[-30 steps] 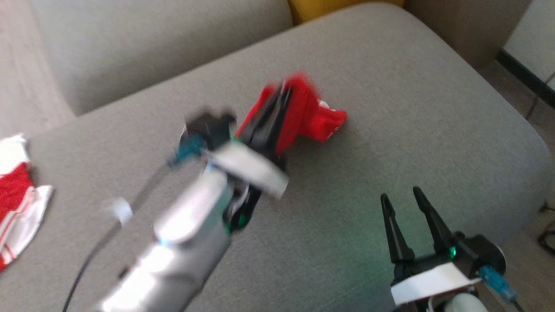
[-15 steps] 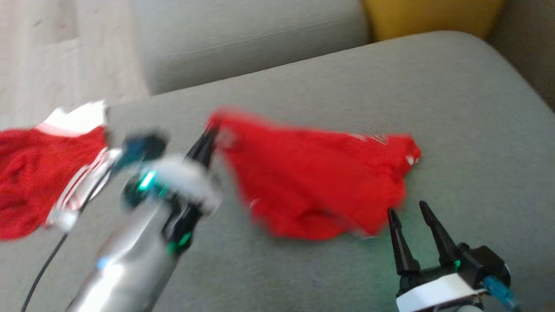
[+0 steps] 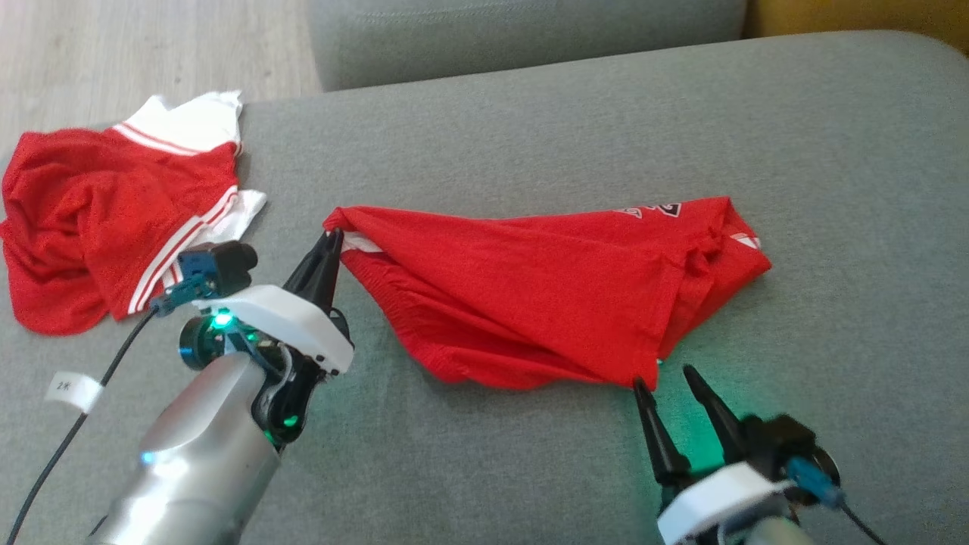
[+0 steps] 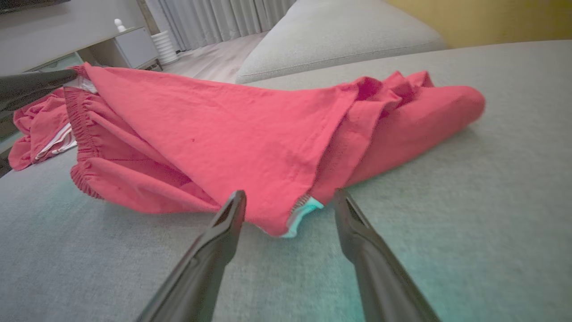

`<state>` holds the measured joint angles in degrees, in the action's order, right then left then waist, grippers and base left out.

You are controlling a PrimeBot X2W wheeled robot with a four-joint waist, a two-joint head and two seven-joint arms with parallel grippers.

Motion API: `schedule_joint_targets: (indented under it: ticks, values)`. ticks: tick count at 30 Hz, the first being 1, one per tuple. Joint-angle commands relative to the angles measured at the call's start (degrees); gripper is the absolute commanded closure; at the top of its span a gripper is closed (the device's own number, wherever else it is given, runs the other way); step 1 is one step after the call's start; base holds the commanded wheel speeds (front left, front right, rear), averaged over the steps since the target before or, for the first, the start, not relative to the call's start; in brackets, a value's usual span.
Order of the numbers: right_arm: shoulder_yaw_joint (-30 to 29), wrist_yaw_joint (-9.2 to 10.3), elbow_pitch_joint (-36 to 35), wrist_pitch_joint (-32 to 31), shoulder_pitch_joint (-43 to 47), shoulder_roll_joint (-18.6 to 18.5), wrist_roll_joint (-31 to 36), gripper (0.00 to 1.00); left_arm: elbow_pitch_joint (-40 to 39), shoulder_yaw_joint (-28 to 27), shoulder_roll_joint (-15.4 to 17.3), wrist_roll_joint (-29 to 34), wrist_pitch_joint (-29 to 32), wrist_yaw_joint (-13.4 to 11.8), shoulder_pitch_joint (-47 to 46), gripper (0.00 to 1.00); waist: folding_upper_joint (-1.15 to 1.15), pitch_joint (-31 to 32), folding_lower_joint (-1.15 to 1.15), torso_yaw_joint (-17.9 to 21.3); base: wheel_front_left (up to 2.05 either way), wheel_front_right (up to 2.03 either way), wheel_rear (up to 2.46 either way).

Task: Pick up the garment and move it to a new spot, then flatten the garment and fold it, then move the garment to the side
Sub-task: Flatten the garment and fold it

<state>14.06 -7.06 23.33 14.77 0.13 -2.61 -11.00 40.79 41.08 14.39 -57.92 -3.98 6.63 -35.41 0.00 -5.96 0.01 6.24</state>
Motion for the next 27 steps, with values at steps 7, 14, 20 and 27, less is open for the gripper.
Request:
schedule_joint_targets:
  ticks: [7, 14, 20, 27]
  values:
    - [5.8, -0.43, 5.8, 0.2, -7.5, -0.3, 0.0, 0.37, -1.1, 0.3, 1.1, 0.2, -0.9, 0.7, -4.7, 1.0, 0.0, -1.6, -0.01, -1.4, 0.0, 0.0, 0.0]
    - [5.1, -0.43, 9.0, 0.2, -8.1, -0.3, -2.0, 0.62, -0.4, 1.5, 1.2, 0.0, -1.5, 0.8, -5.3, 1.0, 0.0, -0.8, -0.01, -1.5, 0.0, 0.0, 0.0]
    - [4.6, -0.43, 10.6, 0.2, -7.4, -0.3, -2.2, 0.0, 0.0, 2.7, 1.2, -0.5, -2.0, 0.8, -5.2, 1.0, 0.0, 0.2, -0.01, -1.5, 0.0, 0.0, 0.0]
    - [7.1, -0.43, 12.1, 0.2, -8.1, -0.3, -3.0, 0.51, -0.1, 3.9, 1.5, -1.4, -2.0, 0.8, -5.4, 1.0, 0.0, 0.9, -0.01, -1.6, 0.0, 0.0, 0.0]
